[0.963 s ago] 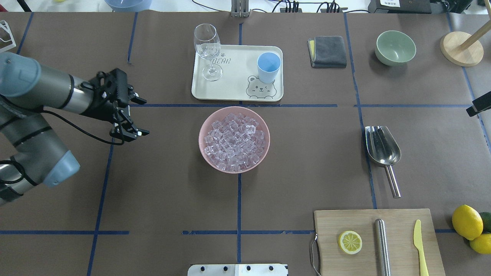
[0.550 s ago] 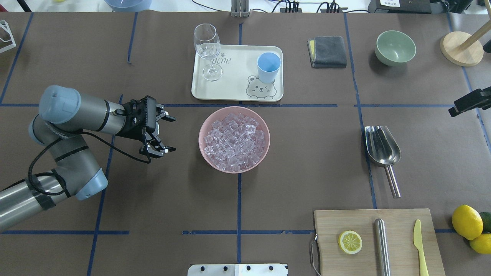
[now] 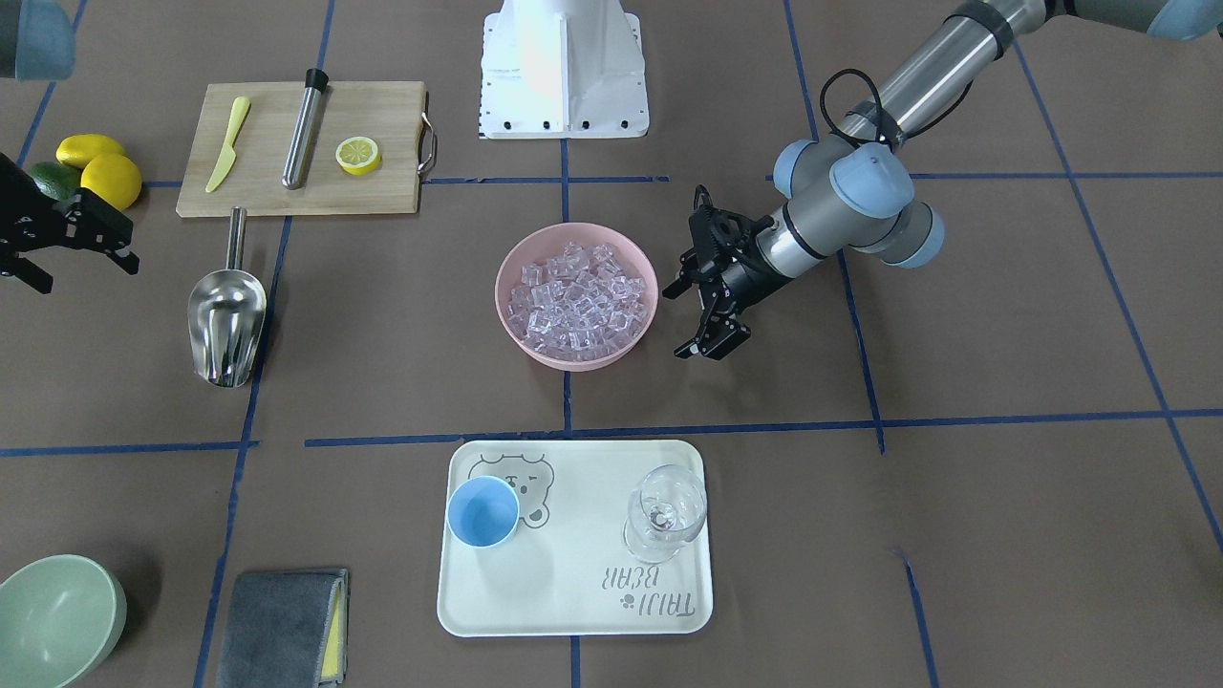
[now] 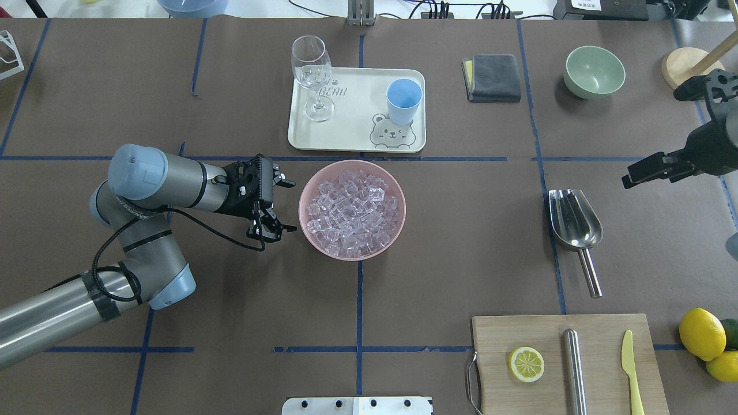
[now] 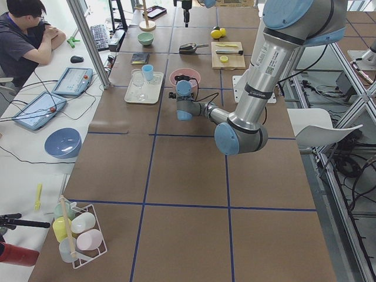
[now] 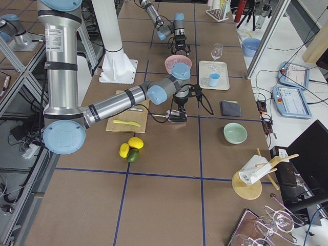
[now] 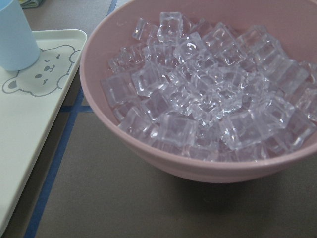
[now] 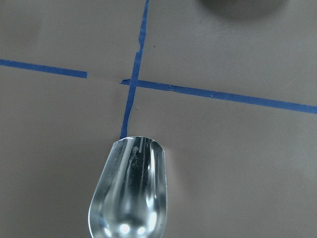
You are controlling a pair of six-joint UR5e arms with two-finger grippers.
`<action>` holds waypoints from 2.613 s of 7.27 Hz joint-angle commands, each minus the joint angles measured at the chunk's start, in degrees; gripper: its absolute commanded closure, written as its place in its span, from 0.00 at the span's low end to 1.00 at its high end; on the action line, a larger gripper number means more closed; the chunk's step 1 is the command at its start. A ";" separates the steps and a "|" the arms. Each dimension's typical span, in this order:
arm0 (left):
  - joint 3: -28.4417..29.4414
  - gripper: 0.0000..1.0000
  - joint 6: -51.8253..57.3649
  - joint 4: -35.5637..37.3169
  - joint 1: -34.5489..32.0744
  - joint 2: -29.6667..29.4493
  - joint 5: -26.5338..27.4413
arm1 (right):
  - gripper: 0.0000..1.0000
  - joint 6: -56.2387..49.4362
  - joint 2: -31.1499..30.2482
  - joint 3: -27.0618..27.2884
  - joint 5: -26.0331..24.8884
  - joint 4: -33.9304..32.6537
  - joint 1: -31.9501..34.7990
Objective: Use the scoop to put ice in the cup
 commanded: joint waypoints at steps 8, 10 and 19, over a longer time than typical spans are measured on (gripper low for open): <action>0.39 0.00 -2.27 -0.10 0.93 -0.25 -4.92 | 0.00 21.56 -4.59 2.48 -11.32 8.06 -19.09; 0.39 0.00 -2.27 -0.10 0.93 -0.25 -4.92 | 0.09 21.47 -4.94 0.47 -11.24 7.62 -21.56; 0.30 0.00 -2.18 -0.18 0.93 -0.25 -4.83 | 0.54 21.39 -6.35 -0.25 -11.33 6.91 -25.96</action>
